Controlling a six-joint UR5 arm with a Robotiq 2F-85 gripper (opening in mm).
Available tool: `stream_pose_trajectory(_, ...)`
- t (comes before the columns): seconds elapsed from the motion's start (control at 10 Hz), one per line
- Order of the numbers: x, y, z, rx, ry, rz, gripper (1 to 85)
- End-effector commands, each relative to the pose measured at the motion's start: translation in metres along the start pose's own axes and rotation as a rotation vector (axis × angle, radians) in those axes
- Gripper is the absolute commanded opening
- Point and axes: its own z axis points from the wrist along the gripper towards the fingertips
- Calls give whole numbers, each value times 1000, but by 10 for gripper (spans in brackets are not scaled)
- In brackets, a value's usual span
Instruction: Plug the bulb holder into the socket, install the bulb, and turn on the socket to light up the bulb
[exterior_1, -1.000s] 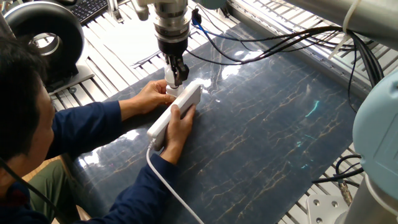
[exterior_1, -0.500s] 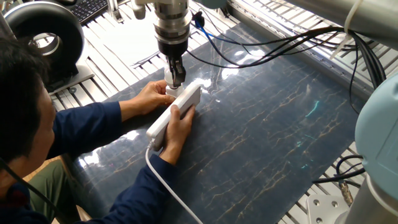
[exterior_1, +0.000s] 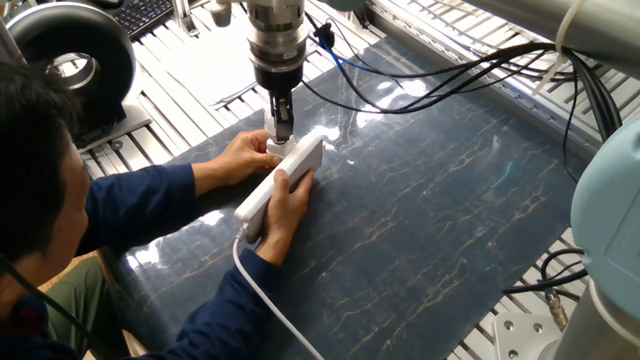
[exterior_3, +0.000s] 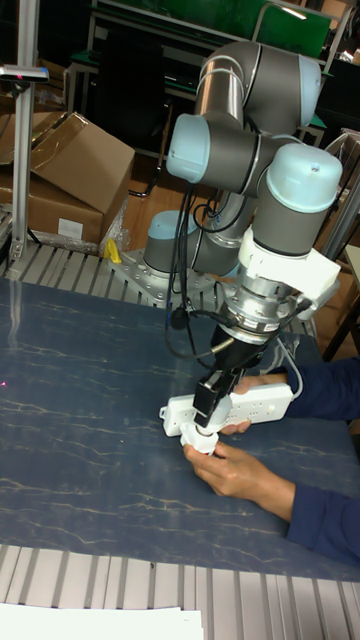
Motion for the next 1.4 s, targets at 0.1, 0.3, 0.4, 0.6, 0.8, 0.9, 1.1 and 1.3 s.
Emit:
stream_pose_trajectory(0.1,-1,14,-2,-69,-5,200,10)
stream_pose_trajectory(0.3,-1,15,-3,-96,-4,286,10)
stream_pose_trajectory(0.4,-1,15,-3,-103,-3,319,10)
stream_pose_trajectory(0.6,-1,16,-3,-119,1,368,10)
stream_pose_trajectory(0.8,-3,21,-4,-143,3,458,10)
stream_pose_trajectory(0.9,-3,20,-4,-139,6,508,10)
stream_pose_trajectory(1.1,-6,25,-4,-160,11,636,10)
stream_pose_trajectory(1.3,-6,26,-4,-165,22,739,10)
